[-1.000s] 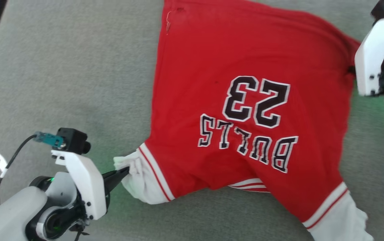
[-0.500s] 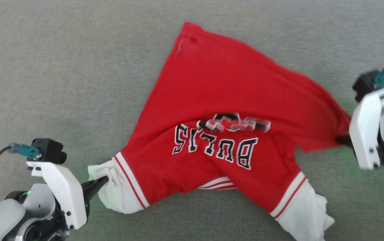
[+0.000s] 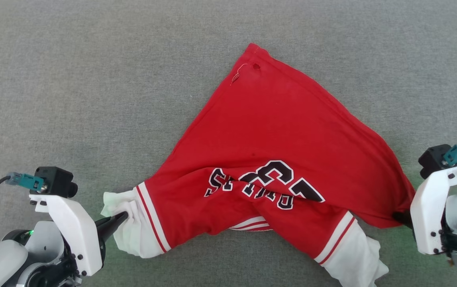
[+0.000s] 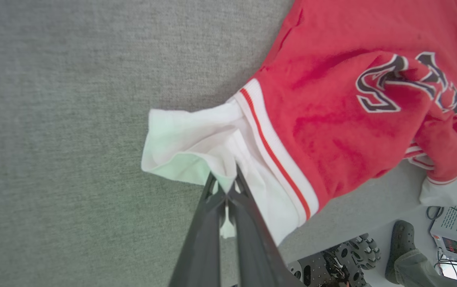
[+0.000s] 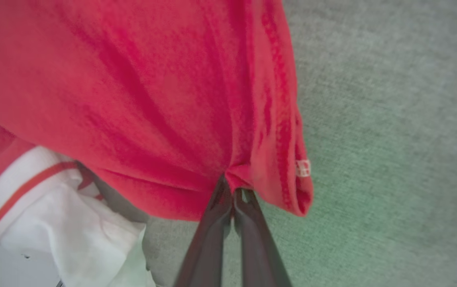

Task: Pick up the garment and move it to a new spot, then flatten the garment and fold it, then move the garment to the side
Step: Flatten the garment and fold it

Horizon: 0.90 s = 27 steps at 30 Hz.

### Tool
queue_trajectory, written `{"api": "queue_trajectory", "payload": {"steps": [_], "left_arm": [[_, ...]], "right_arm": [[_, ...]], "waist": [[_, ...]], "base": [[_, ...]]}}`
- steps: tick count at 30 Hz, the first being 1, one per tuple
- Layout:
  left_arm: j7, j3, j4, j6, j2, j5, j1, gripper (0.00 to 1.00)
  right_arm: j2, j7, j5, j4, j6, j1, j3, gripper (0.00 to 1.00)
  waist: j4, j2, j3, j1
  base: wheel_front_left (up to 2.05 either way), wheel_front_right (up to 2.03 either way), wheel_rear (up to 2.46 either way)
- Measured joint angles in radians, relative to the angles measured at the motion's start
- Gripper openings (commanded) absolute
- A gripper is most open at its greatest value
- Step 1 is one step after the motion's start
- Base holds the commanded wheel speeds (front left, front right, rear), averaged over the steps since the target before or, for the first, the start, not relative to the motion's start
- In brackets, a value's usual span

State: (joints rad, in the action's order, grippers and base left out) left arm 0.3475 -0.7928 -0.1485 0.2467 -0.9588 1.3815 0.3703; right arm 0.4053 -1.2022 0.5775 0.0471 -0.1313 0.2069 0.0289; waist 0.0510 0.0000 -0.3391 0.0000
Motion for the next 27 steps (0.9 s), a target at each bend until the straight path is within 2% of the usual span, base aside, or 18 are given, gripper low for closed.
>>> {"api": "queue_trajectory", "payload": {"steps": [1, 2, 4, 8, 13, 22, 27], "left_arm": [[0.000, 0.000, 0.001, 0.000, 0.000, 0.000, 0.000, 0.00], [0.000, 0.000, 0.003, 0.000, 0.001, 0.001, 0.000, 0.00], [0.004, 0.001, 0.005, 0.000, 0.002, 0.002, 0.000, 0.00], [0.004, 0.001, 0.007, 0.000, -0.001, 0.007, -0.005, 0.00], [-0.002, 0.002, 0.006, 0.007, -0.013, 0.008, -0.021, 0.00], [-0.006, 0.002, -0.007, 0.017, -0.021, 0.015, -0.044, 0.00], [-0.008, -0.001, -0.013, 0.016, -0.011, 0.013, -0.040, 0.00]], "right_arm": [[-0.009, 0.021, -0.012, -0.021, 0.000, -0.002, 0.003, 0.36], [-0.016, 0.042, -0.019, -0.039, 0.000, -0.001, 0.006, 0.46], [-0.028, 0.083, -0.028, -0.068, -0.002, 0.002, 0.008, 1.00], [-0.032, 0.114, -0.037, -0.085, -0.003, 0.010, 0.018, 1.00], [-0.023, 0.127, -0.053, -0.026, -0.002, -0.002, -0.020, 1.00], [-0.052, 0.127, -0.047, 0.275, 0.000, -0.037, -0.121, 1.00], [-0.052, 0.210, -0.080, 0.321, 0.000, 0.027, -0.089, 1.00]], "waist": [[0.000, 0.0000, -0.001, 0.0000], [0.000, 0.0000, 0.000, 0.0000], [-0.001, 0.0000, 0.002, 0.0000], [-0.006, 0.0000, 0.014, 0.0000], [-0.017, 0.0000, 0.032, 0.0000], [-0.027, 0.0000, 0.061, 0.0000], [-0.010, 0.0000, 0.058, 0.0000]], "base": [[0.00, 0.00, 0.00], [0.00, 0.00, 0.00], [0.00, 0.00, 0.00], [0.00, 0.00, 0.00], [0.00, 0.00, 0.00], [0.00, 0.00, 0.00], [0.00, 0.00, 0.00]]}}
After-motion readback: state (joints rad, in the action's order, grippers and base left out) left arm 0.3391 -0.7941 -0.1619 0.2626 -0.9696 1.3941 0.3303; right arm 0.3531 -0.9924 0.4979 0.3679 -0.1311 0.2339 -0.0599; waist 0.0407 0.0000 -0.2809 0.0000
